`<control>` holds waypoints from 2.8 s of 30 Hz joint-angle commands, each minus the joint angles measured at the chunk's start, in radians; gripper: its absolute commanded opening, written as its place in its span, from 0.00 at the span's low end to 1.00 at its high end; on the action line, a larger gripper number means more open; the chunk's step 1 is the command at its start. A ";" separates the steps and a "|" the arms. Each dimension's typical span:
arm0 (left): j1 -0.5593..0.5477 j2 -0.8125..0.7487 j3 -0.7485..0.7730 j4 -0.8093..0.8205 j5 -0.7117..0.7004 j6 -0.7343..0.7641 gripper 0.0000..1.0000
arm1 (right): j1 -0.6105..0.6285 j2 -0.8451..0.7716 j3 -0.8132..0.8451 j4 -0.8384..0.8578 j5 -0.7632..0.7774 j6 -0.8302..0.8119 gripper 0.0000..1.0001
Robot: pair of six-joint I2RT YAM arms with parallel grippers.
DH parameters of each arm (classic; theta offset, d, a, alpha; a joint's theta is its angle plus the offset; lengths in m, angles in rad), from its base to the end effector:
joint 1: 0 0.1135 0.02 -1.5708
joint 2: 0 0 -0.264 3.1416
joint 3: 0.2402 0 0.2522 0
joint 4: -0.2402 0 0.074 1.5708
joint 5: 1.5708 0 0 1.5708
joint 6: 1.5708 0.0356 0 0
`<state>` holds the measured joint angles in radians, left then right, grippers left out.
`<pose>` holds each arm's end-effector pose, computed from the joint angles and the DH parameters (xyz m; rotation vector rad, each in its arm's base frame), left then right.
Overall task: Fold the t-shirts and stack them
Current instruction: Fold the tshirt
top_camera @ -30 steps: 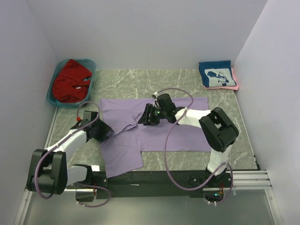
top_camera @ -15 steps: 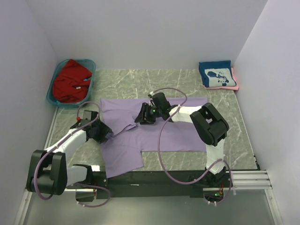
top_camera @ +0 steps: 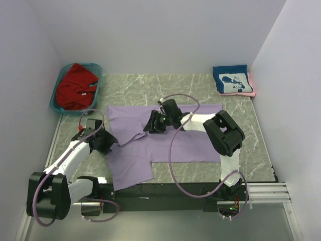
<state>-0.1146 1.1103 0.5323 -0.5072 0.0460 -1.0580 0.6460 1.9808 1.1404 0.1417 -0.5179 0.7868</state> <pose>0.1903 -0.0236 0.1695 -1.2268 2.4394 -0.4265 0.3197 0.2631 0.1457 -0.1325 2.5252 1.2693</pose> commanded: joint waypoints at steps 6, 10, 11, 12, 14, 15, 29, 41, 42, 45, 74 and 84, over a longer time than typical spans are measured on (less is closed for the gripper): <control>-0.011 0.008 0.110 0.010 0.014 0.020 0.52 | 0.007 0.006 0.039 0.036 -0.011 -0.015 0.52; -0.037 0.083 0.115 0.045 0.037 0.021 0.48 | 0.007 0.012 0.041 0.038 -0.013 -0.015 0.51; -0.043 0.110 0.117 0.052 0.040 0.021 0.48 | 0.009 0.013 0.042 0.038 -0.014 -0.015 0.50; -0.049 0.124 0.118 0.058 0.041 0.020 0.47 | 0.009 0.015 0.042 0.038 -0.014 -0.015 0.50; -0.065 0.161 0.123 0.071 0.045 0.021 0.47 | 0.007 0.023 0.044 0.041 -0.022 -0.015 0.50; -0.071 0.170 0.130 0.073 0.043 0.021 0.46 | 0.009 0.024 0.044 0.042 -0.024 -0.017 0.49; -0.105 0.240 0.152 0.075 0.005 0.021 0.44 | 0.009 0.087 0.073 0.047 -0.042 -0.018 0.45; -0.119 0.247 0.172 0.046 -0.018 0.039 0.13 | 0.015 0.085 0.090 0.038 -0.060 -0.037 0.14; -0.119 0.246 0.175 0.036 -0.024 0.042 0.07 | 0.014 0.078 0.091 0.029 -0.060 -0.040 0.11; -0.119 0.232 0.198 -0.013 -0.043 0.056 0.01 | 0.014 0.055 0.094 0.006 -0.056 -0.055 0.03; -0.119 0.210 0.176 -0.136 -0.035 0.159 0.08 | 0.083 -0.039 0.237 -0.482 0.205 -0.307 0.39; -0.117 0.160 0.182 -0.194 -0.043 0.176 0.41 | -0.063 -0.184 0.128 -0.467 0.263 -0.336 0.55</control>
<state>-0.2306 1.3128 0.7090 -0.6613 0.0093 -0.9005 0.6628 1.8954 1.3109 -0.3431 -0.2916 0.4736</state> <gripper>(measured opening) 0.380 0.533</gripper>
